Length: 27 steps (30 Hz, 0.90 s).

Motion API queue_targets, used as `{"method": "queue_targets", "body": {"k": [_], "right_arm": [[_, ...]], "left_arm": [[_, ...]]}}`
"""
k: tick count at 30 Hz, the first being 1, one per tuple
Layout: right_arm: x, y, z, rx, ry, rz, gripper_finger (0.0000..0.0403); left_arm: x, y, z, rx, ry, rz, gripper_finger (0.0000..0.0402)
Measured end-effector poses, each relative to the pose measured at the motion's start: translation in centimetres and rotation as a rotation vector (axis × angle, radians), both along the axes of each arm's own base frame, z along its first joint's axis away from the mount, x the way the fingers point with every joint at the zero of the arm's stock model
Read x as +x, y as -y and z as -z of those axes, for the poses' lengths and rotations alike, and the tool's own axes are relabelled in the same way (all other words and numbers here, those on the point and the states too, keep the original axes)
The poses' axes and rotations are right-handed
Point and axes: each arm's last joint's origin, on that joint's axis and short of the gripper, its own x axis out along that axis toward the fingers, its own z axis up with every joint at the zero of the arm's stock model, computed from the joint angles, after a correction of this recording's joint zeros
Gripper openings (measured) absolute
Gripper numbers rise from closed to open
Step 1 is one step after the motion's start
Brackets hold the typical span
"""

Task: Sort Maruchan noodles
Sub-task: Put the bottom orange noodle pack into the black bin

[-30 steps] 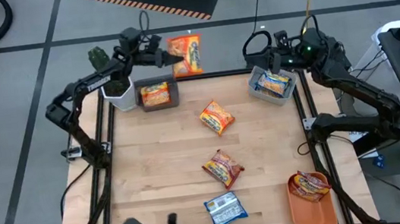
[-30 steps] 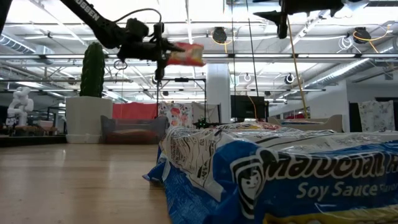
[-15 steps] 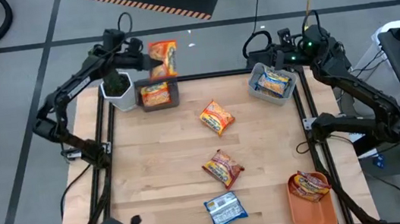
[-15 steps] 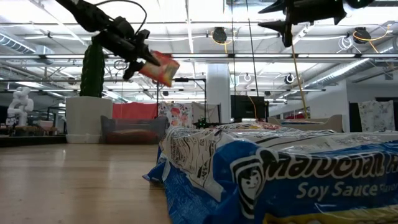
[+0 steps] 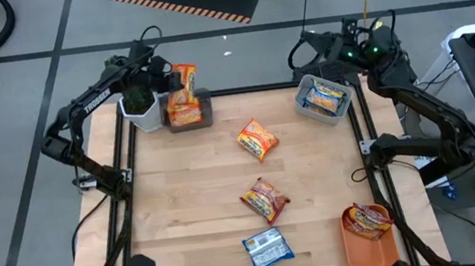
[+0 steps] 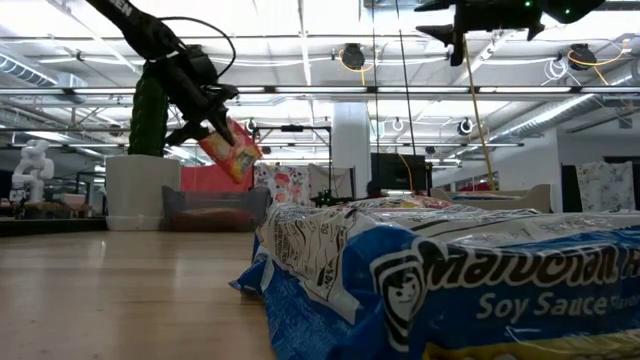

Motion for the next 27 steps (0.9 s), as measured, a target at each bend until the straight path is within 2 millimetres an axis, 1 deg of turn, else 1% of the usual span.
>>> {"method": "queue_targets", "body": {"k": [5, 12, 16, 25, 27], "right_arm": [[0.0, 0.1, -0.1, 0.018, 0.021, 0.030, 0.0146], [0.0, 0.1, 0.0, 0.044, 0.034, 0.022, 0.0146], [0.0, 0.0, -0.1, 0.055, 0.043, 0.013, 0.0146], [1.2, -1.0, -0.1, 0.057, 0.041, -0.056, 0.0146], [1.6, -1.3, -0.1, 0.058, 0.042, -0.077, 0.0146]], "left_arm": [[0.2, 0.2, 0.2, -0.042, -0.007, -0.036, 0.0124], [1.5, 1.1, 0.3, -0.064, -0.043, -0.058, 0.0124], [1.8, 1.6, 0.7, -0.065, -0.106, -0.083, 0.0124], [1.9, 2.8, 3.2, -0.172, -0.132, -0.137, 0.0126], [2.0, 3.1, 3.6, -0.194, -0.137, -0.146, 0.0142]]}}
